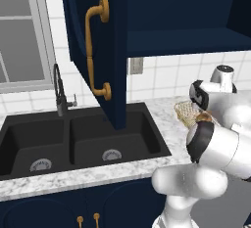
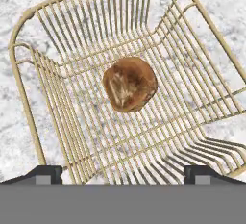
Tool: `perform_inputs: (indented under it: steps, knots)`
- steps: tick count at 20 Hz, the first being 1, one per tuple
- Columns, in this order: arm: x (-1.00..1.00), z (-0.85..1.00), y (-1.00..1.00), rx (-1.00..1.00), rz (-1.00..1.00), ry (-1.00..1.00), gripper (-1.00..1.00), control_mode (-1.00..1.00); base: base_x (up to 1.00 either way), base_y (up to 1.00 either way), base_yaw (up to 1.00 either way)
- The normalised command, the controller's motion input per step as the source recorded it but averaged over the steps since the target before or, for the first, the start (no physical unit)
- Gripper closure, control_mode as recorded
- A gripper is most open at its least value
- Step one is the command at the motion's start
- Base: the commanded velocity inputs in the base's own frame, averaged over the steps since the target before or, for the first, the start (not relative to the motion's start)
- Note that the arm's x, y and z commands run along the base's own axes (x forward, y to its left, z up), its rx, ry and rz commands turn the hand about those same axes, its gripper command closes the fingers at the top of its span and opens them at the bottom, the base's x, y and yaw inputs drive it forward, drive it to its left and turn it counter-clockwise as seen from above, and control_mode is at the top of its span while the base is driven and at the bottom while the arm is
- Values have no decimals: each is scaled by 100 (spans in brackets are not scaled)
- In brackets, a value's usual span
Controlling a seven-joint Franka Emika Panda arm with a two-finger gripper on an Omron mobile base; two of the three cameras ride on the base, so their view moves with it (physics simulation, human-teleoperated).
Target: Open the cabinet, pick up the bread from the cabinet and place it in the basket. Then move the basket to the dining counter.
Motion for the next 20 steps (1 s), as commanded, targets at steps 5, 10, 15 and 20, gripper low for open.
perform_inputs:
  steps: [5,10,15,20]
  knots:
    - [-52,59,100,-27,0,3,-100,-100,0,0,0]
    - [1,-12,61,-9,0,20,-100,-100,0,0,0]
    - [43,-24,-1,0,0,7,-100,-100,0,0,0]
    - [70,-52,-8,0,1,2,-100,-100,0,0,0]
